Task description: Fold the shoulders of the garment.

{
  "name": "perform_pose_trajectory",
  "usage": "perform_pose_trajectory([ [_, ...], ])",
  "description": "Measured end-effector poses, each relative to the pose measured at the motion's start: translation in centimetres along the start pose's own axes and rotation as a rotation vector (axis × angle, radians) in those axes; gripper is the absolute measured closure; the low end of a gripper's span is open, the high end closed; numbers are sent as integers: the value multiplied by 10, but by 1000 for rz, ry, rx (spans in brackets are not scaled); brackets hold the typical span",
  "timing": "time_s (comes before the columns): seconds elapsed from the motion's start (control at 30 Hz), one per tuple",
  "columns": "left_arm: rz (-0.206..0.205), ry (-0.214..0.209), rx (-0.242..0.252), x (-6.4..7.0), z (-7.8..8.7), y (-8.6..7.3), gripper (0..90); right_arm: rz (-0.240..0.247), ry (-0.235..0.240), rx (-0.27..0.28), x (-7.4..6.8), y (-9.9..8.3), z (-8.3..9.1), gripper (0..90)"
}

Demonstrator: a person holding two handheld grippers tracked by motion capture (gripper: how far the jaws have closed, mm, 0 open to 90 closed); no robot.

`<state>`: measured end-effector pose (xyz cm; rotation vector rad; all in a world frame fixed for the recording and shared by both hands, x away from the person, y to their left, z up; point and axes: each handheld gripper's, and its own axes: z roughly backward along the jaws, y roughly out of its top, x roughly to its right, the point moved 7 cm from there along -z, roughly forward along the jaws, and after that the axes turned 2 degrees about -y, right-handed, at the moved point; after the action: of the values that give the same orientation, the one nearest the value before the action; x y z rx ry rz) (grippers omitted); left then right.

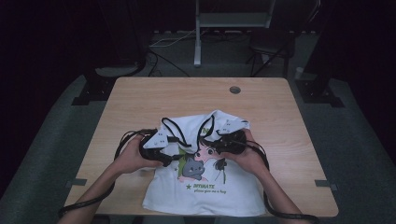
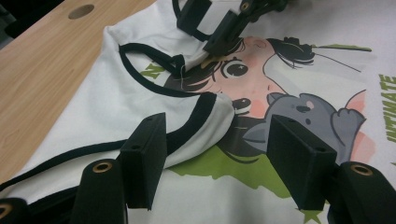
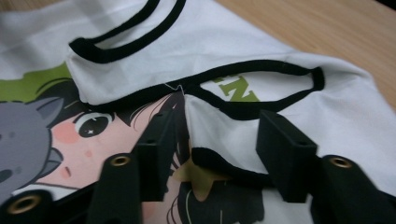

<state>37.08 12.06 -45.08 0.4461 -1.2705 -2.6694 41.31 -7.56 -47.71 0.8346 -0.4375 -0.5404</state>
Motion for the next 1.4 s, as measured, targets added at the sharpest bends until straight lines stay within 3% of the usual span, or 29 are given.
perform_pose_trajectory([
  [0.2,12,-6,6,-1,-3,-1,375,1,13,-26,0,-6,-8,689],
  [0.3,18,-1,7,-1,-6,-1,375,-11,16,-13,1,-6,-7,773],
  [0.47,26,7,10,-2,-8,-1,372,-15,9,27,3,-3,5,816],
  [0.87,33,3,8,-5,-17,1,372,41,65,37,8,-13,46,808],
  [1.1,-14,-10,-8,0,-28,6,387,71,117,7,0,-23,44,806],
  [1.13,-29,-11,-14,0,-34,7,391,89,119,-21,-3,-29,39,794],
  [1.4,-81,-16,-65,-3,-51,7,513,93,151,-68,-6,-34,36,695],
])
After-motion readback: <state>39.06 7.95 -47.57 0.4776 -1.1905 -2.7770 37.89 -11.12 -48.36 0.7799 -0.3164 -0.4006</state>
